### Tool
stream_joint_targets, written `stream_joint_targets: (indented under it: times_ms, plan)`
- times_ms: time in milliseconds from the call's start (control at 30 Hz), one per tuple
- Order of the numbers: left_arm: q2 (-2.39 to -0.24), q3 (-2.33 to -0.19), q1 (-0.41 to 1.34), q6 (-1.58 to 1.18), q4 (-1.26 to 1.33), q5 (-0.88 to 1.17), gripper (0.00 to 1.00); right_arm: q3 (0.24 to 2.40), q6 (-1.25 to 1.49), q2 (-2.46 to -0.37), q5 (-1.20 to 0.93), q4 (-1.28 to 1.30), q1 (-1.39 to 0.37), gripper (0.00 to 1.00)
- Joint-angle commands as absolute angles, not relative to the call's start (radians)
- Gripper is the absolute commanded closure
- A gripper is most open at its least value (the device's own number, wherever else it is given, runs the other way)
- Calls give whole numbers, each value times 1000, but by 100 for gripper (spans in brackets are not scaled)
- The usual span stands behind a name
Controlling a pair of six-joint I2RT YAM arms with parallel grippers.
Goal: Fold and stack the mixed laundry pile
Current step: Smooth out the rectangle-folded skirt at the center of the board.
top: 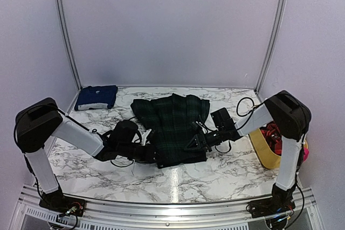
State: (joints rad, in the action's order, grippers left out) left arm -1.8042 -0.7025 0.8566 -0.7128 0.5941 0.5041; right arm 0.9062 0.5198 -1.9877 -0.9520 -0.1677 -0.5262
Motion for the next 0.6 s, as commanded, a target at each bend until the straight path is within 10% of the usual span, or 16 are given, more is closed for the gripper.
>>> stream_joint_targets:
  times_ms: [0,267,567]
  plan:
    - [-1854,-736,858,-711,526,466,74,867,513,-2028,-833,-17,-550,81]
    - [-1787,-660,846,-613,423,358,70,837,509,-1993,-818,-5,-557,81]
    - [-1512,-853,1059,-59,-115,-321,1,957,504,-1820,-815,174,-601,72]
